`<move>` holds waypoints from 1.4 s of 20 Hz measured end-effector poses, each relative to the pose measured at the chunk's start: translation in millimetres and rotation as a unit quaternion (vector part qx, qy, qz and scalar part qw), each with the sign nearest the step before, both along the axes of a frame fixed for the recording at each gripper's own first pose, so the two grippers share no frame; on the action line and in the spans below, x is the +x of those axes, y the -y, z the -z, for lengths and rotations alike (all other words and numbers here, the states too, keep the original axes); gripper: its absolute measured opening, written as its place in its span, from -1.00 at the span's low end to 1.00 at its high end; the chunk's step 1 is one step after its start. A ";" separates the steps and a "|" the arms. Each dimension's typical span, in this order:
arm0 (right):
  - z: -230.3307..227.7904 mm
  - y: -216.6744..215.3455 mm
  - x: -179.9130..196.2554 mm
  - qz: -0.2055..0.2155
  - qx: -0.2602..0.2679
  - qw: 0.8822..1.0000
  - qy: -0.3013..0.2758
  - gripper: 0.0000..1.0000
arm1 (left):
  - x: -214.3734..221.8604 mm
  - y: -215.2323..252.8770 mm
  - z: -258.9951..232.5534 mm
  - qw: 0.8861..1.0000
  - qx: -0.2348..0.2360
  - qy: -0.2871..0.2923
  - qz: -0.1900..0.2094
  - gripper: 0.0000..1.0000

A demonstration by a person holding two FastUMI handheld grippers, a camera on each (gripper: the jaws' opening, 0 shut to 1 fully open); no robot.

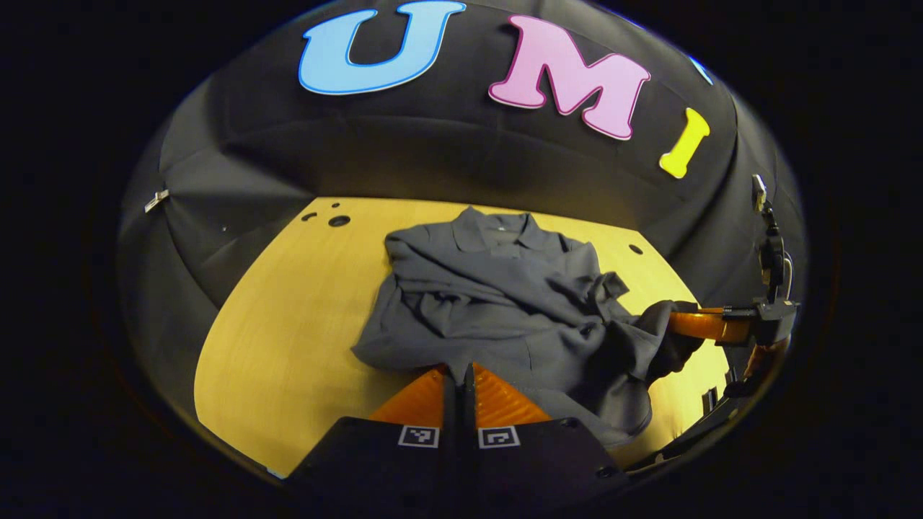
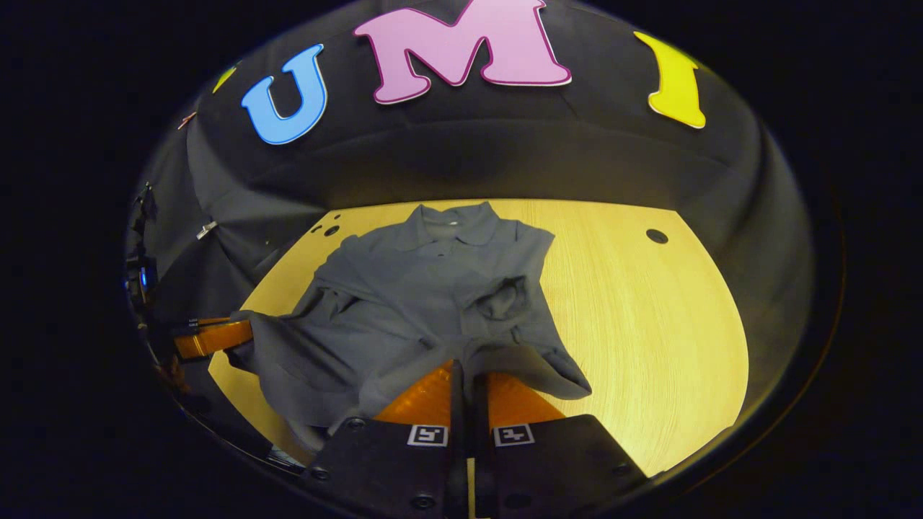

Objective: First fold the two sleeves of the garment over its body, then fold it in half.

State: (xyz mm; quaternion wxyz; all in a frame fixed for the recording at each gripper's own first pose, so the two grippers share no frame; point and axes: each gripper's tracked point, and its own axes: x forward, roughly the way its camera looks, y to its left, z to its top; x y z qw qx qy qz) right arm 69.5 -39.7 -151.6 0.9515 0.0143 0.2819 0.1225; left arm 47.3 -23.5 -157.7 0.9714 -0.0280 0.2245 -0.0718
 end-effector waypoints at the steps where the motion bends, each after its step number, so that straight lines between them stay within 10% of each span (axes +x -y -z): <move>1: -4.4 0.1 8.4 0.003 0.002 1.000 0.007 -0.83 | 8.6 -2.5 -8.1 1.000 0.000 0.009 -0.002 -0.89; 16: -57.0 4.3 156.2 0.018 -0.013 0.996 0.087 -0.84 | 181.8 -26.9 -98.6 0.995 0.002 0.098 -0.018 -0.90; 28: -21.4 10.5 261.4 0.060 0.008 0.996 0.064 -0.82 | 300.7 -46.4 -32.8 0.996 -0.038 0.059 -0.051 -0.89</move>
